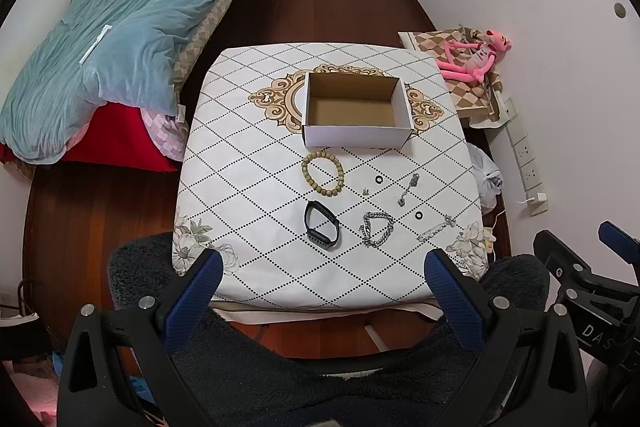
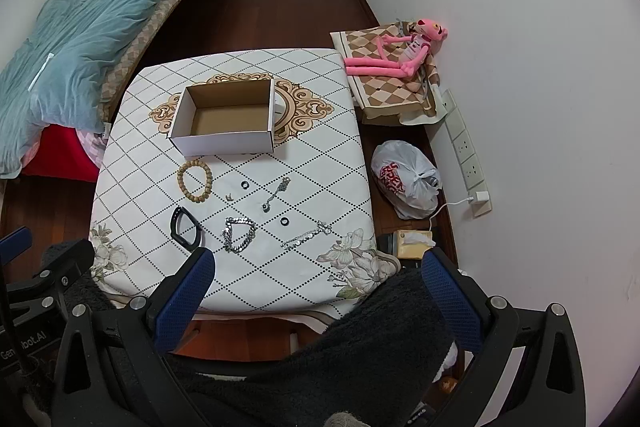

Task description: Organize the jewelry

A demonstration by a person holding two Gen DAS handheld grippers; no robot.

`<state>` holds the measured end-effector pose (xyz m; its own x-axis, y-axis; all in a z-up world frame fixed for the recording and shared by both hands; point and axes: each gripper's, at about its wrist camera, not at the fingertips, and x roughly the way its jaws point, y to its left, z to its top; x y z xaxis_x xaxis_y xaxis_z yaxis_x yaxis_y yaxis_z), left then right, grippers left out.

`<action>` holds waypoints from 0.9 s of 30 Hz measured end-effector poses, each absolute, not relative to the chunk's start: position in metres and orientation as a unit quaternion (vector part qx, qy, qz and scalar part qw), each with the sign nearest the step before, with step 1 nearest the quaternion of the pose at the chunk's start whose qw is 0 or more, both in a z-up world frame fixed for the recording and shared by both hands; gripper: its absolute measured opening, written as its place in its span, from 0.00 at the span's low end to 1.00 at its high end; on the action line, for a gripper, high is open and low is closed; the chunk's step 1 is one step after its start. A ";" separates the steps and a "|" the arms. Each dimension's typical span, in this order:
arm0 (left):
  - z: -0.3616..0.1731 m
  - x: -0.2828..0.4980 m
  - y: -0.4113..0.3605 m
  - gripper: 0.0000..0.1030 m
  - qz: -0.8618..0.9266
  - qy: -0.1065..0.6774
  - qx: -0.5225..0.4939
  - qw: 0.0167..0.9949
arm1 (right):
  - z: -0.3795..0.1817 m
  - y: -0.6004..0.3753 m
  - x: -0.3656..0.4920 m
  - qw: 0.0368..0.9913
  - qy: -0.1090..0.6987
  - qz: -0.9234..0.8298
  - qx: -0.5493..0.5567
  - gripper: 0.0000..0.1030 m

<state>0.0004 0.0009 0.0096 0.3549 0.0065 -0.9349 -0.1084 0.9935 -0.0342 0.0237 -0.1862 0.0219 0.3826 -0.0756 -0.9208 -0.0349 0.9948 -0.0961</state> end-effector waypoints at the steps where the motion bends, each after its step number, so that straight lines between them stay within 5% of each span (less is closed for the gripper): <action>1: 0.010 0.001 0.001 1.00 0.035 0.567 -0.045 0.822 | 0.022 -0.186 0.023 0.830 0.555 -0.013 -0.049 1.00; 27: 0.016 -0.001 0.003 1.00 0.034 0.562 -0.046 0.825 | 0.028 -0.184 0.023 0.832 0.552 -0.009 -0.052 1.00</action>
